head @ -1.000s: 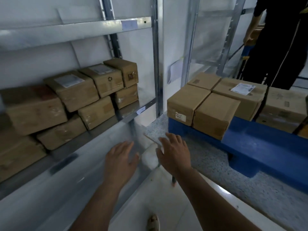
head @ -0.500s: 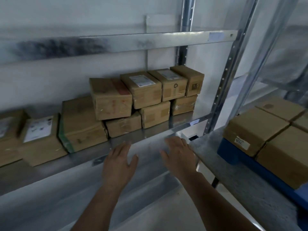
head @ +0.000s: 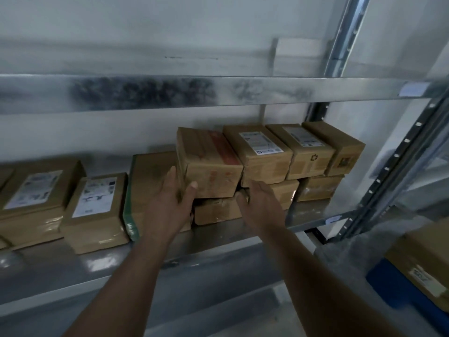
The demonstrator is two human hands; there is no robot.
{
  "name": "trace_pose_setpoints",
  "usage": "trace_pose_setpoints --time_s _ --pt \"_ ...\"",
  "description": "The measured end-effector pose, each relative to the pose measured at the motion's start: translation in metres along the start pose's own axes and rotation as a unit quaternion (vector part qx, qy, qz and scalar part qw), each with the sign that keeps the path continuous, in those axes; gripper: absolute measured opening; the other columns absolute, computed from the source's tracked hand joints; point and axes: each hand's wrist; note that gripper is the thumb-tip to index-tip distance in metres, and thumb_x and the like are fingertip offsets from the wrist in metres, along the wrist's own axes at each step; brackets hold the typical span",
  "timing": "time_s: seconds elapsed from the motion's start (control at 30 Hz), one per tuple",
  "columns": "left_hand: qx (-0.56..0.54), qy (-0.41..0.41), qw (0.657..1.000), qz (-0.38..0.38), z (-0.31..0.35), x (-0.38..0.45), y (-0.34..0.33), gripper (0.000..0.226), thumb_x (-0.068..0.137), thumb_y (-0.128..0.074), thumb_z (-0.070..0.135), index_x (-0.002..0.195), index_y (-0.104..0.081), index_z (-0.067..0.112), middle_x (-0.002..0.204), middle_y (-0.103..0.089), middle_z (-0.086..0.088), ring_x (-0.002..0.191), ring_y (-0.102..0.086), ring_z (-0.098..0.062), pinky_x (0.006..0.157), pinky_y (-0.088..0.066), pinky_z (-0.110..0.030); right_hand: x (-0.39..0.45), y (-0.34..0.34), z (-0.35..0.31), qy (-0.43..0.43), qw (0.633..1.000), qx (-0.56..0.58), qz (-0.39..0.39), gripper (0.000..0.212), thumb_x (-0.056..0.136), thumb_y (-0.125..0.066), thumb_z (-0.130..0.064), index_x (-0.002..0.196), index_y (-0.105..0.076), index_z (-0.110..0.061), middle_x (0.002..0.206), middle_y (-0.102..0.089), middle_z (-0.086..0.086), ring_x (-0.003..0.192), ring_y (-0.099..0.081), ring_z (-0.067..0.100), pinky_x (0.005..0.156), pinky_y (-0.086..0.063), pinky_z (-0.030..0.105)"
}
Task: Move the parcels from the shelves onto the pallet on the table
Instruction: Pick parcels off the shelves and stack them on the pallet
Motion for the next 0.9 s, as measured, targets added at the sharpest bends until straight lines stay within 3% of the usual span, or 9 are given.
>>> trace_pose_setpoints --time_s 0.1,0.23,0.43,0.53,0.63,0.7,0.8,0.9 --pt "0.012 -0.004 1.0 0.011 0.01 0.019 0.006 0.064 0.094 -0.04 0.051 0.147 -0.025 0.019 0.149 -0.035 -0.006 0.134 -0.034 -0.024 0.104 -0.03 -0.032 0.019 -0.007 -0.003 -0.018 0.999 0.032 0.015 0.042 0.094 -0.048 -0.031 0.13 -0.047 -0.01 0.123 -0.055 0.01 0.116 -0.049 0.025 0.095 -0.043 0.039" --pt "0.004 0.015 1.0 -0.009 0.022 0.037 0.009 0.058 0.096 -0.037 0.051 0.143 -0.035 0.018 0.144 -0.043 -0.007 0.13 -0.039 -0.024 0.093 -0.033 -0.028 0.034 -0.015 -0.006 -0.059 0.995 0.07 0.024 0.038 0.095 -0.047 -0.035 0.125 -0.05 -0.012 0.119 -0.058 0.008 0.112 -0.053 0.025 0.091 -0.046 0.044" --pt "0.033 0.078 0.994 -0.074 0.015 0.061 0.004 0.061 0.094 -0.029 0.06 0.137 -0.042 0.019 0.134 -0.052 -0.009 0.12 -0.049 -0.03 0.086 -0.038 -0.033 0.046 -0.027 -0.008 -0.09 0.986 0.126 0.053 0.026 0.092 -0.05 -0.036 0.104 -0.055 -0.013 0.1 -0.061 0.004 0.095 -0.058 0.022 0.079 -0.049 0.039" --pt "0.035 0.074 0.994 -0.072 0.012 0.066 0.003 0.054 0.095 -0.029 0.055 0.134 -0.047 0.021 0.128 -0.057 -0.009 0.114 -0.053 -0.03 0.083 -0.04 -0.034 0.047 -0.031 -0.011 -0.104 0.978 0.17 0.06 0.027 0.089 -0.051 -0.041 0.101 -0.054 -0.017 0.099 -0.062 0.0 0.092 -0.058 0.018 0.075 -0.049 0.035" --pt "0.014 0.098 0.994 -0.052 0.006 0.068 0.008 0.047 0.096 -0.03 0.048 0.124 -0.054 0.021 0.118 -0.06 -0.009 0.096 -0.053 -0.025 0.077 -0.04 -0.032 0.046 -0.029 -0.016 -0.089 0.976 0.185 0.071 0.028 0.092 -0.049 -0.043 0.093 -0.052 -0.016 0.093 -0.059 -0.001 0.083 -0.056 0.015 0.065 -0.041 0.028" --pt "-0.008 0.111 0.993 -0.043 -0.001 0.069 0.012 0.046 0.094 -0.03 0.048 0.121 -0.055 0.021 0.118 -0.06 -0.008 0.094 -0.051 -0.023 0.081 -0.043 -0.035 0.046 -0.025 -0.021 -0.092 0.969 0.222 0.058 0.029 0.094 -0.047 -0.043 0.084 -0.049 -0.015 0.084 -0.058 0.0 0.075 -0.056 0.014 0.06 -0.039 0.025" --pt "-0.021 0.109 0.993 -0.047 -0.007 0.065 0.015 0.055 0.093 -0.029 0.057 0.13 -0.051 0.023 0.128 -0.056 -0.007 0.108 -0.052 -0.025 0.092 -0.043 -0.04 0.051 -0.026 -0.023 -0.109 0.956 0.269 0.04 0.035 0.094 -0.048 -0.045 0.074 -0.047 -0.015 0.07 -0.056 -0.002 0.062 -0.054 0.011 0.054 -0.037 0.023" --pt "-0.018 0.089 0.994 -0.058 -0.008 0.059 0.019 0.056 0.091 -0.031 0.062 0.133 -0.048 0.028 0.129 -0.056 -0.004 0.114 -0.052 -0.025 0.096 -0.043 -0.043 0.054 -0.03 -0.021 -0.125 0.937 0.326 -0.005 0.041 0.091 -0.049 -0.047 0.094 -0.055 -0.006 0.087 -0.065 0.001 0.076 -0.065 0.013 0.058 -0.049 0.022"
Point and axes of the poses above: each hand's wrist, its own x-axis towards the middle knuckle, its own y-axis out of the back of the hand, z = x × y
